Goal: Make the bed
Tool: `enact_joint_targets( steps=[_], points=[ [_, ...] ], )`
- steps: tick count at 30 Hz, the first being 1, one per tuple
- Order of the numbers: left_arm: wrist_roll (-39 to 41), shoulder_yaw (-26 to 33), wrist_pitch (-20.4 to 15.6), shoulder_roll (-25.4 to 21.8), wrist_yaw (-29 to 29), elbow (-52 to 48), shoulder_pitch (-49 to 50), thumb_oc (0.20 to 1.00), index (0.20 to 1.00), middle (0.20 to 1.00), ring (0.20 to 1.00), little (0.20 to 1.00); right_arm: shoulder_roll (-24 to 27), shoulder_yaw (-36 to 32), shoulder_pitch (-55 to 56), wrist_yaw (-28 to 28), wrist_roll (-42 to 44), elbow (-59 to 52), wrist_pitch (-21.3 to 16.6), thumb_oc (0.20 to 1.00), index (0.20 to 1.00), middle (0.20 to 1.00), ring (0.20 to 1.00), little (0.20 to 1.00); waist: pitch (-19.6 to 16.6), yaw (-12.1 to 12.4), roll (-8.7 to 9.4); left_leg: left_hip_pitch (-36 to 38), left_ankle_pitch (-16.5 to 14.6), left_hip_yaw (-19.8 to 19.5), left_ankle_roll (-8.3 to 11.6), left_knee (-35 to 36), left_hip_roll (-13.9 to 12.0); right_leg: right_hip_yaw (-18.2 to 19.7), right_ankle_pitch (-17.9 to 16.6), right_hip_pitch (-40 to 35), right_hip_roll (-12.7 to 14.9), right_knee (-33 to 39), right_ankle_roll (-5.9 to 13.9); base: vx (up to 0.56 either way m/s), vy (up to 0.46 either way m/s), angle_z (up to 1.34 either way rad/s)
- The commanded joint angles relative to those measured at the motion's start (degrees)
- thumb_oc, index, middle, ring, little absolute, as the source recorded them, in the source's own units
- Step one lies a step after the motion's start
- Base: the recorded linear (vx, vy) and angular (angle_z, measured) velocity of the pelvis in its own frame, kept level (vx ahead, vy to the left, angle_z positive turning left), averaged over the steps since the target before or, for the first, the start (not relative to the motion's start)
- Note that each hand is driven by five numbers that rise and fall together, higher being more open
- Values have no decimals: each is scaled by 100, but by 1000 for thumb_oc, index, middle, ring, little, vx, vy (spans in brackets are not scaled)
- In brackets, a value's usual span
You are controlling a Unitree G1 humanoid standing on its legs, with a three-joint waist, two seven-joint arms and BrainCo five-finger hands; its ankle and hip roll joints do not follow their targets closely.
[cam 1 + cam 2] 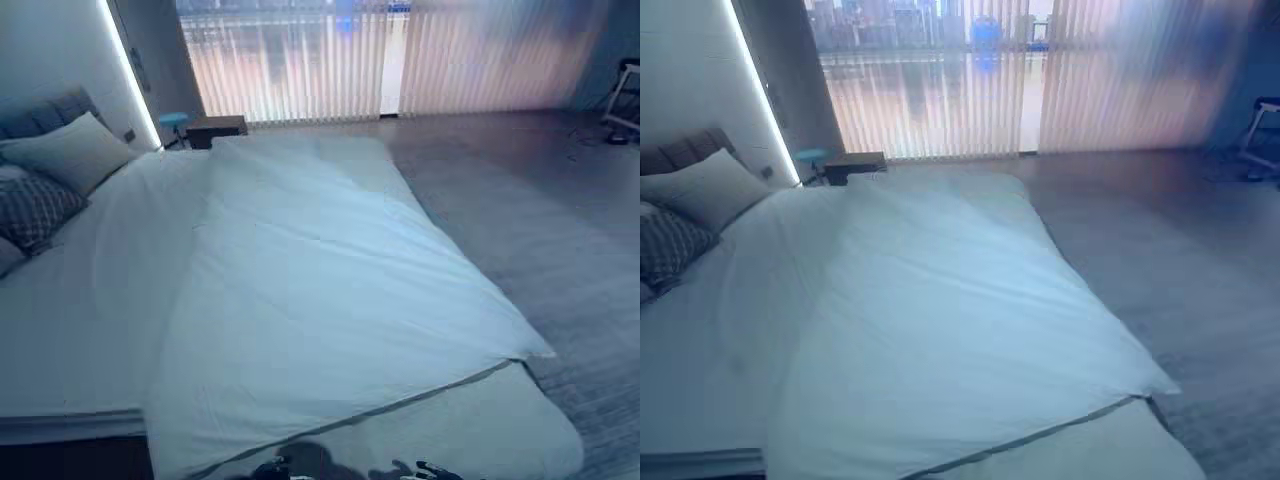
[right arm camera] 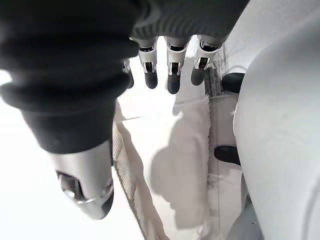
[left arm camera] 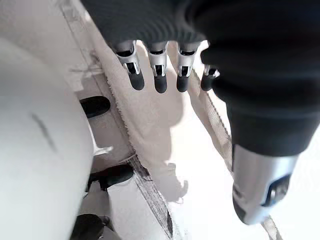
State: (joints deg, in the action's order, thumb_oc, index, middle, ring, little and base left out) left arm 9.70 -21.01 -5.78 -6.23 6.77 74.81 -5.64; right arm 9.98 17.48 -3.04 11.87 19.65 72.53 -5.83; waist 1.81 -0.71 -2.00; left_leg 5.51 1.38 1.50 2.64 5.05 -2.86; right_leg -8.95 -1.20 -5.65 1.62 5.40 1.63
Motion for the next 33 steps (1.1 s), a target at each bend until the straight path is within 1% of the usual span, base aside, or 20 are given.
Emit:
enact_joint_targets(
  steps=[1, 3, 8, 9, 11, 13, 15, 16, 18, 19, 21, 22, 24, 26, 28, 29, 30, 31, 32, 33],
  points=[
    [-108, 43, -86, 198, 54, 474, -439, 1000, 1000, 1000, 1000, 1000, -133, 90, -278, -45, -80, 340, -111, 1000, 1000, 1000, 1000, 1000, -50, -35, 251, -101, -208, 198, -112, -5, 114, -8, 53, 193, 253, -40, 481, 10, -42, -3],
    [-50, 84, -130, 172, -47, 441, -427, 1000, 1000, 1000, 1000, 1000, -139, 57, -266, -78, -19, 335, -138, 1000, 1000, 1000, 1000, 1000, -31, -20, 272, -164, -194, 174, -116, -5, 116, 25, 20, 257, 233, -40, 485, -52, -6, -1],
    [-30, 102, -103, 197, 13, 484, -428, 1000, 1000, 1000, 1000, 1000, -127, 59, -300, -80, -27, 338, -156, 1000, 1000, 1000, 1000, 1000, 33, -6, 289, -265, -127, 163, -111, -5, 103, 63, -20, 367, 200, -40, 494, -63, -10, -4],
    [55, 123, -112, 208, -12, 506, -456, 1000, 1000, 1000, 1000, 1000, -132, 40, -289, -99, -11, 322, -193, 1000, 1000, 1000, 1000, 1000, 54, -41, 299, -345, -99, 210, -36, -5, 83, -5, -41, 401, 224, -40, 503, -43, -2, -5],
    [90, 121, -106, 242, 56, 514, -440, 1000, 1000, 1000, 1000, 1000, -123, -14, -265, -115, 14, 313, -216, 1000, 1000, 1000, 1000, 1000, 49, -60, 301, -356, -102, 247, 12, -5, 66, -65, -27, 414, 249, -40, 523, -27, 6, 0],
    [133, 132, -112, 250, 79, 525, -421, 1000, 1000, 1000, 1000, 1000, -122, -38, -244, -122, 41, 308, -229, 1000, 1000, 1000, 1000, 1000, 43, -71, 300, -337, -117, 277, 7, -5, 59, -67, -33, 408, 254, -40, 535, 7, 25, 4],
    [346, 232, -78, 275, 99, 567, -391, 1000, 1000, 1000, 1000, 1000, -118, -62, -203, -143, 61, 304, -253, 1000, 1000, 1000, 1000, 1000, 27, -93, 291, -305, -142, 326, -5, -5, 52, -49, -44, 392, 264, -40, 542, 24, 37, 2],
    [986, 517, -26, 317, 30, 618, -377, 1000, 1000, 1000, 1000, 1000, -154, -69, -167, -174, 178, 249, -284, 1000, 1000, 1000, 1000, 1000, 23, -116, 282, -284, -168, 378, -26, -5, 62, -23, -49, 399, 271, -40, 545, 10, 37, -1],
    [1465, 614, -37, 398, 3, 510, -388, 1000, 1000, 1000, 1000, 1000, -179, -32, -132, -208, 275, 119, -336, 1000, 1000, 1000, 1000, 1000, 66, -147, 278, -286, -172, 436, -33, -5, 50, 30, -55, 434, 261, -40, 542, -4, 33, -6],
    [1465, 614, -37, 398, 3, 510, -388, 1000, 1000, 1000, 1000, 1000, -178, -31, -131, -208, 275, 118, -335, 1000, 1000, 1000, 1000, 1000, 66, -145, 277, -286, -172, 437, -33, -5, 49, 31, -55, 433, 261, -40, 542, -20, 22, -14],
    [1898, 659, 15, 477, -105, 476, -491, 1000, 1000, 1000, 1000, 1000, -158, 0, -124, -195, 444, 20, -319, 1000, 1000, 1000, 1000, 1000, 132, -183, 270, -319, -165, 464, -52, -5, 50, 90, -71, 506, 246, -40, 543, -49, 24, -14],
    [2429, 717, 1, 513, -143, 314, -614, 1000, 1000, 1000, 1000, 1000, -122, 29, -146, -199, 595, -65, -356, 1000, 1000, 1000, 1000, 1000, 230, -216, 291, -373, -153, 465, -68, -5, 56, 152, -111, 590, 212, -40, 533, -88, 7, -8],
    [2962, 783, -29, 540, -318, 196, -803, 1000, 1000, 1000, 1000, 1000, -89, 73, -262, -264, 819, -267, -372, 1000, 1000, 1000, 1000, 1000, 493, -283, 325, -479, -109, 466, -83, -5, 40, 196, -261, 722, 164, -40, 490, -168, -15, -6],
    [3474, 820, -129, 543, -568, -50, -1078, 1000, 1000, 1000, 1000, 1000, -50, 180, -462, -427, 914, -496, -393, 1000, 1000, 1000, 1000, 1000, 799, -300, 337, -680, -13, 466, -90, -5, -19, 210, -187, 1127, 95, -413, 446, -246, -33, -17],
    [3750, 803, -146, 492, -621, -260, -1281, 1000, 1000, 1000, 1000, 1000, -2, 260, -542, -492, 1063, -748, -365, 1000, 1000, 1000, 1000, 1000, 991, -302, 368, -895, 117, 436, -64, -5, -58, 159, -105, 1406, 64, -650, 419, -152, -48, -20],
    [3751, 804, -146, 491, -622, -260, -1282, 1000, 1000, 1000, 1000, 1000, -2, 261, -543, -493, 1064, -749, -364, 1000, 1000, 1000, 1000, 1000, 987, -306, 368, -903, 120, 431, -64, -5, -57, 155, -101, 1416, 66, -658, 418, -122, -76, -5],
    [3932, 817, -175, 464, -766, -365, -1517, 1000, 1000, 1000, 1000, 1000, 67, 328, -617, -508, 1125, -898, -358, 1000, 1000, 1000, 1000, 1000, 1169, -313, 405, -1093, 221, 361, -25, -5, -90, 1, -23, 1630, 61, -867, 416, -78, -54, 2],
    [3932, 819, -175, 464, -768, -365, -1520, 1000, 1000, 1000, 1000, 1000, 67, 328, -620, -509, 1125, -898, -357, 1000, 1000, 1000, 1000, 1000, 1163, -322, 404, -1104, 224, 353, -25, -5, -88, -6, -17, 1644, 64, -879, 416, -112, -97, 9],
    [4106, 814, -185, 438, -903, -436, -1796, 1000, 1000, 1000, 1000, 1000, 111, 305, -712, -607, 1296, -995, -372, 1000, 1000, 1000, 1000, 1000, 1278, -349, 427, -1255, 321, 326, 22, -5, -109, -157, 31, 1794, 76, -1002, 439, -79, -64, 24],
    [4318, 873, -223, 450, -958, -455, -1958, 1000, 1000, 1000, 1000, 1000, 119, 307, -807, -631, 1380, -1045, -397, 1000, 1000, 1000, 1000, 1000, 1394, -345, 443, -1364, 381, 333, 33, -72, -91, -206, 44, 1877, 103, -1076, 446, -80, -63, 31]
  ],
)
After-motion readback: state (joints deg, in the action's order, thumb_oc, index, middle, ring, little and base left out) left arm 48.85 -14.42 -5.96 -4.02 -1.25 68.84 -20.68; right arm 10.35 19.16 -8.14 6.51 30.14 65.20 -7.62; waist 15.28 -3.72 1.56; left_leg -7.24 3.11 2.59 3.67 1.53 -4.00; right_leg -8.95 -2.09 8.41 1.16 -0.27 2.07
